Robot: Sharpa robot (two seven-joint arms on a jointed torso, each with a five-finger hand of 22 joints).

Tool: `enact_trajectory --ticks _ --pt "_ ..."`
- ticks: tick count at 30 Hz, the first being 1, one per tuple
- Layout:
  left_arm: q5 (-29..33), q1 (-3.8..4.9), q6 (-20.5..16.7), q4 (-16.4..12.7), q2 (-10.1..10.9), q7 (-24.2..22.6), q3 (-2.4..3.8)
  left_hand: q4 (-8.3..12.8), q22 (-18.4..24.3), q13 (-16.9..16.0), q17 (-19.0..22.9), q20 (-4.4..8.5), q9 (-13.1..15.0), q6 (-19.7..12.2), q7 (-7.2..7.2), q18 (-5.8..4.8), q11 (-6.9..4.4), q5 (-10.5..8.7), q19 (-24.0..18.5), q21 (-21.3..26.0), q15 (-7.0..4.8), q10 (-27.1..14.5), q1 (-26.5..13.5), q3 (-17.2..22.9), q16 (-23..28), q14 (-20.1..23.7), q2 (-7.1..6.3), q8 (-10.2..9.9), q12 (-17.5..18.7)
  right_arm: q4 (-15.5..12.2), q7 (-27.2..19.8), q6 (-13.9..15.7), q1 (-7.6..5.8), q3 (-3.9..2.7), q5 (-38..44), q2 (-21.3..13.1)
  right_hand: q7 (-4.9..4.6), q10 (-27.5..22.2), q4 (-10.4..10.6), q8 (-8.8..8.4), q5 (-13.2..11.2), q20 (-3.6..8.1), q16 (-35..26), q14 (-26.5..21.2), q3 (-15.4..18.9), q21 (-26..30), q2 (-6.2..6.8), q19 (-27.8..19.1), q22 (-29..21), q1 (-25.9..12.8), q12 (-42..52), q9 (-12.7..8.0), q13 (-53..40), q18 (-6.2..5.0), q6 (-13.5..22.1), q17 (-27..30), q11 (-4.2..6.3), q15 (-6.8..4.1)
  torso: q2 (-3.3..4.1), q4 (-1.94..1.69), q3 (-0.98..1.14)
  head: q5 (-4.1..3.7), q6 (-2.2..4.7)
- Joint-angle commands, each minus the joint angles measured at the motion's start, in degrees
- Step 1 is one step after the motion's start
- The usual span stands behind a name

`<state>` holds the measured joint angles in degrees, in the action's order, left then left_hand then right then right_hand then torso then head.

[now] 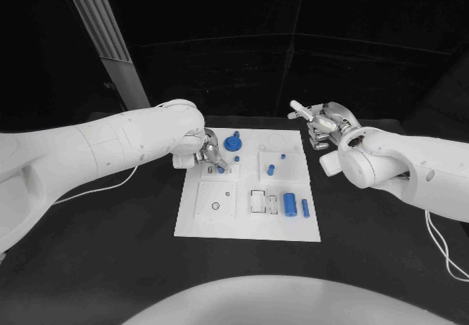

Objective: Assemble the parts on the task board

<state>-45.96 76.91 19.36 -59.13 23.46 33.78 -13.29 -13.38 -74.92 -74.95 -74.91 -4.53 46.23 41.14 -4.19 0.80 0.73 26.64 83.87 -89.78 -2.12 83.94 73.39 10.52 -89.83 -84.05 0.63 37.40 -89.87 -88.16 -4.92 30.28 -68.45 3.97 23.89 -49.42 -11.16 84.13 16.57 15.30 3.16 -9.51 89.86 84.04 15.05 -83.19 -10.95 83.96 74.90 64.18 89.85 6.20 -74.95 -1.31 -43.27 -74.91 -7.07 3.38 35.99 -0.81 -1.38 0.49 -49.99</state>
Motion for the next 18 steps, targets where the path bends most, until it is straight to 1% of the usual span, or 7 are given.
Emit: enact_trajectory --ticks 1,11,16,18 --pt "-0.1 -0.12 0.1 0.1 0.0 0.1 -0.11 0.1 -15.1 -15.1 -15.1 -0.04 0.2 0.1 0.39 -0.8 -0.34 0.38 6.1 -0.2 -0.28 6.1 0.8 0.6 -0.2 -6.0 -0.04 -0.3 -0.1 -0.1 -0.2 0.1 -0.09 -0.03 0.2 0.0 -0.56 5.9 0.1 0.2 -0.3 -0.34 0.1 6.0 0.4 0.1 -0.27 0.8 12.3 0.5 0.1 0.1 -15.1 -0.68 0.5 -15.1 -0.34 0.31 -0.01 -0.02 0.01 -0.02 -0.01" --pt "-0.1 -0.14 0.0 0.1 -0.1 -0.5 -0.11 0.5 -15.1 -15.1 -15.1 0.02 0.3 0.2 0.44 -0.8 -0.36 0.74 6.1 -0.2 -0.34 6.1 1.3 1.1 -0.2 -6.0 -0.19 -0.2 -0.1 0.0 -0.2 0.1 -0.09 -0.03 0.2 0.0 -0.56 5.9 0.1 0.24 -0.3 -0.34 0.1 6.0 0.4 0.1 -0.31 0.8 12.3 0.5 0.1 0.1 -15.1 -0.68 0.5 -15.1 -0.34 0.31 -0.04 -0.03 0.0 0.02 -0.01" --pt "-0.1 -0.15 -0.5 0.1 0.0 -1.1 -0.11 1.5 -15.1 -15.1 -15.1 0.2 0.8 0.4 0.63 -0.8 -0.51 0.99 6.1 -0.2 -0.57 6.1 2.4 3.0 -0.2 -6.0 -0.2 0.0 -0.1 0.0 -0.1 0.1 -0.09 -0.03 0.2 0.0 -0.56 5.9 0.1 0.24 -0.3 -0.34 0.1 6.0 0.4 0.1 -0.31 0.8 12.3 0.5 0.1 0.1 -15.1 -0.68 0.5 -15.1 -0.34 0.31 -0.02 -0.01 0.0 0.03 -0.01" --pt "-0.1 -0.15 -0.8 0.1 0.0 -1.5 -0.11 2.3 -15.1 -15.1 -15.1 0.31 1.0 0.4 0.67 -0.8 -0.57 1.11 6.1 -0.2 -0.69 6.1 3.1 4.4 -0.2 -6.0 -0.27 0.1 -0.1 0.0 -0.1 0.1 -0.09 -0.03 0.2 0.0 -0.56 5.9 0.1 0.24 -0.3 -0.34 0.1 6.0 0.4 0.1 -0.31 0.8 12.3 0.5 0.1 0.1 -15.1 -0.68 0.5 -15.1 -0.34 0.31 -0.03 -0.02 0.0 -0.03 -0.01"
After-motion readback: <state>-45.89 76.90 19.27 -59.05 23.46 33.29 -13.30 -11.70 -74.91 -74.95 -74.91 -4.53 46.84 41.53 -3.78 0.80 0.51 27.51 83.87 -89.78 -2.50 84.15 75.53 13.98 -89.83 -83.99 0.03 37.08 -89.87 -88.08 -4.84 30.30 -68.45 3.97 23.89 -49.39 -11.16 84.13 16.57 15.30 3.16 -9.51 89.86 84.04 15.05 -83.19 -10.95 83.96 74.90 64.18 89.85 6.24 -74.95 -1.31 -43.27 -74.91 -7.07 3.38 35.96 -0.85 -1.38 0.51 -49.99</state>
